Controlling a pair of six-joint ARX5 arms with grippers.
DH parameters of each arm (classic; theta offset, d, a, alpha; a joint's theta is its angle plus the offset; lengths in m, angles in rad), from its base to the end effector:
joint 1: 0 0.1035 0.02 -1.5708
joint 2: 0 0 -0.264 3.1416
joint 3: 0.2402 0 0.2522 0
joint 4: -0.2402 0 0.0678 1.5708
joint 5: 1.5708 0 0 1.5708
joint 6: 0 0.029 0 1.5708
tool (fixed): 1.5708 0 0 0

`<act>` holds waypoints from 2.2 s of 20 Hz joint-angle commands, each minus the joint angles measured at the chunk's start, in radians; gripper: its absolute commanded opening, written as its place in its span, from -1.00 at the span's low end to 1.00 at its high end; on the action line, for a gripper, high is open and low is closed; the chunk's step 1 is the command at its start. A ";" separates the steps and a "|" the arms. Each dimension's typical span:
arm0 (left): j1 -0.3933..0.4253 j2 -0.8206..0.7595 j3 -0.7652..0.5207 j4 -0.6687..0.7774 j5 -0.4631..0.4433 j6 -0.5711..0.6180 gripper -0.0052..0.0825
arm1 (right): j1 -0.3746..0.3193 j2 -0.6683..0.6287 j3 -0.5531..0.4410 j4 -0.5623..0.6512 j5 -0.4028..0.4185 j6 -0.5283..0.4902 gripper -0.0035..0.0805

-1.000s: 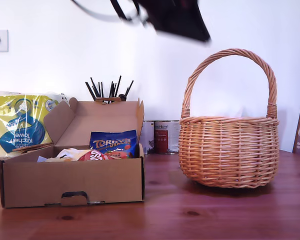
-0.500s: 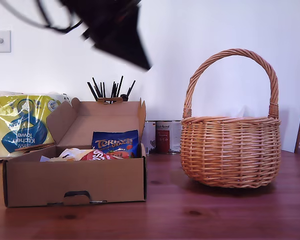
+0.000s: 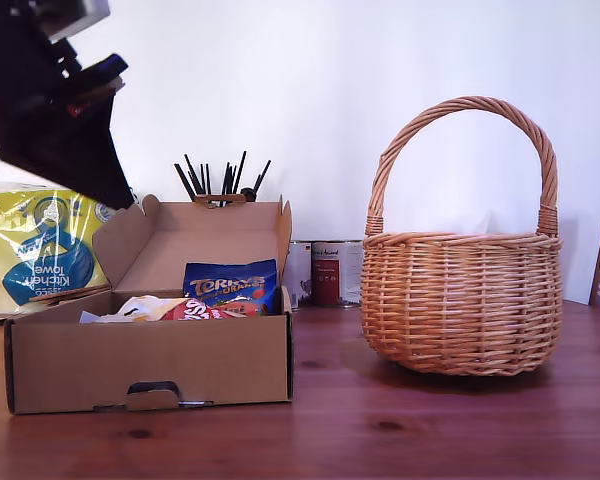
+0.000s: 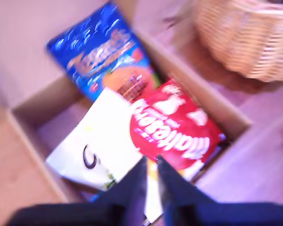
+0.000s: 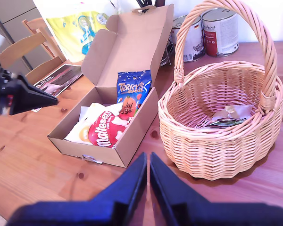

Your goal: Move the bags of Easter eggs from the cardboard box on the left into the woven basket on the right side.

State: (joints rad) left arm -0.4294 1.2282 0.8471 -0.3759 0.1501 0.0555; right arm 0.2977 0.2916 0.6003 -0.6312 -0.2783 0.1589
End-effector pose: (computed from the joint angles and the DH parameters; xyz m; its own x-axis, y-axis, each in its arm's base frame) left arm 0.2265 -0.1085 0.2505 0.5912 -0.4352 -0.6790 0.5443 0.8366 -0.0622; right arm 0.0675 0.0290 0.2807 0.7913 0.5301 -0.3047 -0.4765 0.8469 0.2361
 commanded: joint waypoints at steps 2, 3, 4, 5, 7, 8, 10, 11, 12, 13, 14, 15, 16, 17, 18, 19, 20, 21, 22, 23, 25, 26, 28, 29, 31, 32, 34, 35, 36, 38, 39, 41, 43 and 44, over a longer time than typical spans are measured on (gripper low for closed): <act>0.015 0.013 -0.008 0.018 0.006 -0.086 0.87 | 0.002 -0.002 -0.002 0.003 0.000 -0.002 -0.94; 0.024 0.027 0.000 0.013 0.008 -0.151 0.87 | 0.002 -0.002 -0.002 0.003 0.001 -0.002 -0.95; 0.031 0.037 0.006 0.003 0.010 -0.206 0.87 | 0.002 -0.002 -0.002 0.003 0.001 -0.002 -0.95; 0.037 0.054 0.010 0.001 0.011 -0.237 0.87 | 0.002 -0.002 -0.002 0.003 0.001 -0.002 -0.95; 0.039 0.098 0.024 0.002 0.011 -0.259 0.87 | 0.002 -0.002 -0.002 0.003 0.000 -0.002 -0.95; 0.039 0.125 0.035 -0.002 0.011 -0.270 0.87 | 0.002 -0.002 -0.002 0.003 0.000 -0.002 -0.94; 0.039 0.193 0.075 -0.034 0.010 -0.290 0.87 | 0.002 -0.002 -0.002 0.003 0.000 -0.002 -0.94; 0.039 0.225 0.097 -0.048 0.010 -0.293 0.87 | 0.002 -0.002 -0.002 0.003 0.000 -0.002 -0.95; 0.039 0.262 0.120 -0.061 0.009 -0.294 0.87 | 0.003 -0.002 -0.002 0.003 0.000 -0.002 -0.95; 0.039 0.296 0.143 -0.078 0.000 -0.296 0.87 | 0.003 -0.002 -0.002 0.004 -0.005 -0.002 -0.95; 0.039 0.331 0.165 -0.091 -0.002 -0.299 0.87 | 0.003 -0.002 -0.002 0.005 -0.019 -0.002 -0.95; 0.039 0.360 0.181 -0.101 -0.002 -0.303 0.87 | 0.003 -0.002 -0.002 0.006 -0.041 -0.002 -0.95; 0.039 0.392 0.197 -0.106 0.000 -0.304 0.87 | 0.003 -0.002 -0.002 0.005 -0.068 -0.002 -0.95; 0.039 0.419 0.211 -0.116 -0.002 -0.303 0.87 | 0.003 -0.002 -0.002 0.004 -0.098 -0.002 -0.95; 0.039 0.447 0.225 -0.127 -0.001 -0.303 0.87 | 0.003 -0.002 -0.002 0.004 -0.121 -0.002 -0.95; 0.039 0.468 0.233 -0.129 0.003 -0.303 0.87 | 0.003 -0.002 -0.002 0.004 -0.135 -0.002 -0.95; 0.038 0.481 0.237 -0.129 0.008 -0.303 0.87 | 0.003 -0.002 -0.002 0.004 -0.134 -0.002 -0.95; 0.037 0.487 0.237 -0.125 0.027 -0.303 0.87 | 0.003 -0.002 -0.002 0.004 -0.134 -0.002 -0.95; 0.034 0.488 0.237 -0.122 0.058 -0.304 0.87 | 0.003 -0.002 -0.002 0.004 -0.134 -0.002 -0.94; 0.032 0.488 0.237 -0.110 0.105 -0.316 0.87 | 0.003 -0.002 -0.002 0.004 -0.134 -0.002 -0.95; 0.032 0.488 0.238 -0.088 0.207 -0.318 0.87 | 0.003 -0.002 -0.002 0.005 -0.134 -0.002 -0.95; 0.030 0.488 0.238 -0.078 0.238 -0.319 0.87 | 0.003 -0.002 -0.002 0.004 -0.134 -0.002 -0.95; 0.023 0.488 0.238 -0.050 0.282 -0.325 0.87 | 0.003 -0.002 -0.002 0.005 -0.131 -0.002 -0.95; 0.019 0.488 0.238 -0.037 0.304 -0.331 0.87 | 0.003 -0.002 -0.002 0.005 -0.131 -0.002 -0.95; 0.005 0.488 0.238 -0.010 0.317 -0.337 0.87 | 0.003 -0.002 -0.002 0.005 -0.132 -0.002 -0.94; -0.005 0.488 0.238 0.005 0.317 -0.336 0.86 | 0.003 -0.002 -0.002 0.005 -0.132 -0.002 -0.95; -0.027 0.499 0.238 0.034 0.317 -0.336 0.85 | 0.003 -0.002 -0.002 0.005 -0.132 -0.002 -0.95; -0.038 0.511 0.238 0.043 0.314 -0.336 0.85 | 0.003 -0.002 -0.002 0.005 -0.132 -0.002 -0.95; -0.049 0.528 0.238 0.050 0.314 -0.337 0.85 | 0.003 -0.002 -0.002 0.005 -0.132 -0.002 -0.95; -0.066 0.558 0.238 0.043 0.312 -0.336 0.77 | 0.003 -0.002 -0.002 0.005 -0.132 -0.002 -0.94; -0.072 0.566 0.238 0.039 0.306 -0.336 0.73 | 0.003 -0.002 -0.002 0.005 -0.132 -0.002 -0.95; -0.084 0.566 0.238 0.045 0.264 -0.315 0.58 | 0.003 -0.002 -0.002 -0.001 -0.136 -0.002 -0.95; -0.084 0.566 0.238 0.053 0.260 -0.309 0.29 | 0.003 -0.002 -0.002 -0.027 -0.140 -0.002 -0.94; -0.084 0.566 0.238 0.053 0.260 -0.309 0.07 | 0.003 -0.002 -0.002 -0.042 -0.142 -0.002 -0.95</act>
State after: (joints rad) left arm -0.5110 1.7817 1.0882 -0.3252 0.4213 -0.2630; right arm 0.2981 0.2916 0.6003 -0.6693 -0.4133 0.1577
